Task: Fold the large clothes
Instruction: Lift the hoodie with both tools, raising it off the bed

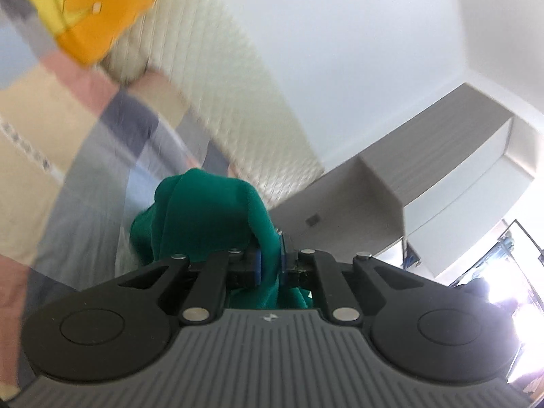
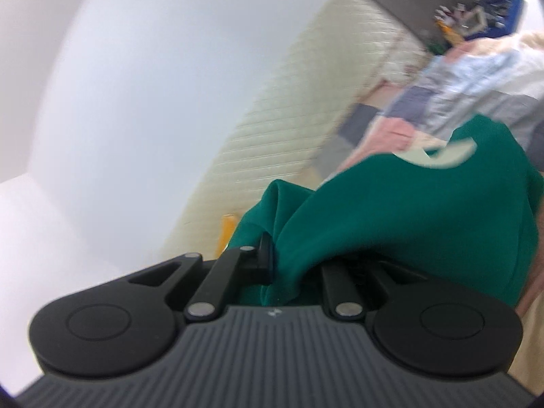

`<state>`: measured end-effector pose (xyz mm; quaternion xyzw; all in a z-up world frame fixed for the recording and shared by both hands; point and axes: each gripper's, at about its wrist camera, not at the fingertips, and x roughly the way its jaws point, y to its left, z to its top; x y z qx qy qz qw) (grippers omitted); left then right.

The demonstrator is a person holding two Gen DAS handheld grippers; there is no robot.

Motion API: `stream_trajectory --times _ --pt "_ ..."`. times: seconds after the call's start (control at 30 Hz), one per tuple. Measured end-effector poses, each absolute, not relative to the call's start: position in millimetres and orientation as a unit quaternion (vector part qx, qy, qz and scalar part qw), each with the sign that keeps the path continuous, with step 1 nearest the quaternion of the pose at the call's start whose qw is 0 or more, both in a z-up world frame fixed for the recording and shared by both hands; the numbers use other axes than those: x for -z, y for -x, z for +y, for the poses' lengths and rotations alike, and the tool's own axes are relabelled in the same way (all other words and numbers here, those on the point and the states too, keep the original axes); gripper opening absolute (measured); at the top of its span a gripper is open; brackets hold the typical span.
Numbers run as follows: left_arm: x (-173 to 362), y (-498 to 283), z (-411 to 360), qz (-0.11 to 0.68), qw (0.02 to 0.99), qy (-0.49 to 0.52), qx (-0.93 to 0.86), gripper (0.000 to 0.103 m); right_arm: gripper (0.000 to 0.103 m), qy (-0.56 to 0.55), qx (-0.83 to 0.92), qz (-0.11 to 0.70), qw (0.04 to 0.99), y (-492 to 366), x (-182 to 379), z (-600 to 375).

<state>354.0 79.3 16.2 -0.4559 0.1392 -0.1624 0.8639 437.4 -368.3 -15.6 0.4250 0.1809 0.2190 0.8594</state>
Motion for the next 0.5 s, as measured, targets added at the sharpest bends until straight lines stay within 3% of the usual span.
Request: stream_trajectory --times 0.37,0.5 --pt "-142 -149 142 0.036 0.903 0.407 0.136 0.005 0.011 -0.395 -0.326 0.133 0.849 -319 -61 -339" --pt "-163 -99 151 0.031 0.919 0.376 0.118 0.005 0.011 -0.382 -0.353 0.144 0.842 -293 -68 -329"
